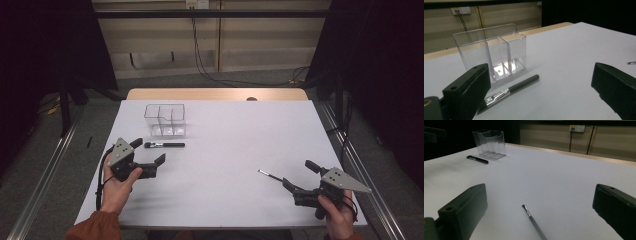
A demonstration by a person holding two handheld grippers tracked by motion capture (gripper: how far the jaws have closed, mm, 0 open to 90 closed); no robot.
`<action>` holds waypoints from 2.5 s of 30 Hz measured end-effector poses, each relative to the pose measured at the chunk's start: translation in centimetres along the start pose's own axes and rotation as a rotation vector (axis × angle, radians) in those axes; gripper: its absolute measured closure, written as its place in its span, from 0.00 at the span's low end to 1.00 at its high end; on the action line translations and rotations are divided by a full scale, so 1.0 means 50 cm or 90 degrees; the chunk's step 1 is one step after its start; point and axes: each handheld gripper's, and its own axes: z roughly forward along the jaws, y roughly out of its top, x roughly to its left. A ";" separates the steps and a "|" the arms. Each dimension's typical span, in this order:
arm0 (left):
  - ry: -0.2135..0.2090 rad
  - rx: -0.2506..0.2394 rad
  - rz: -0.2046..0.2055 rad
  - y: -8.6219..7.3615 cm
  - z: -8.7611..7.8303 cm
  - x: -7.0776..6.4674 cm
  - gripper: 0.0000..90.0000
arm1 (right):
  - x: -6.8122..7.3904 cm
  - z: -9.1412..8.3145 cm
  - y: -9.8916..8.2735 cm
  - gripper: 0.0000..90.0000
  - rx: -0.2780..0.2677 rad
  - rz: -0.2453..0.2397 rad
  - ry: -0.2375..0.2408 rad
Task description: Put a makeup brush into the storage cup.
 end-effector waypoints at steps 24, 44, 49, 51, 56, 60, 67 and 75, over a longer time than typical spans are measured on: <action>-0.043 0.084 -0.011 0.033 0.054 0.048 0.02 | 0.001 0.002 0.000 0.00 0.007 -0.007 0.007; -0.106 0.264 0.079 0.040 0.113 0.073 0.04 | 0.005 0.005 -0.002 0.00 0.016 -0.013 0.020; -0.110 0.304 0.074 0.034 0.119 0.084 0.08 | 0.006 0.007 -0.002 0.00 0.017 -0.013 0.023; -0.107 0.310 0.071 0.033 0.120 0.084 0.08 | 0.005 0.007 -0.002 0.00 0.017 -0.013 0.023; -0.098 0.377 0.114 0.046 0.135 0.084 0.06 | 0.005 0.007 -0.001 0.00 0.017 -0.013 0.025; -0.103 0.436 0.147 0.052 0.145 0.082 0.06 | 0.004 0.007 -0.002 0.00 0.018 -0.010 0.023; -0.108 0.497 0.178 0.068 0.162 0.077 0.06 | 0.004 0.007 -0.002 0.00 0.017 -0.008 0.025; -0.132 0.547 0.206 0.076 0.184 0.070 0.06 | 0.004 0.007 -0.002 0.00 0.018 -0.008 0.025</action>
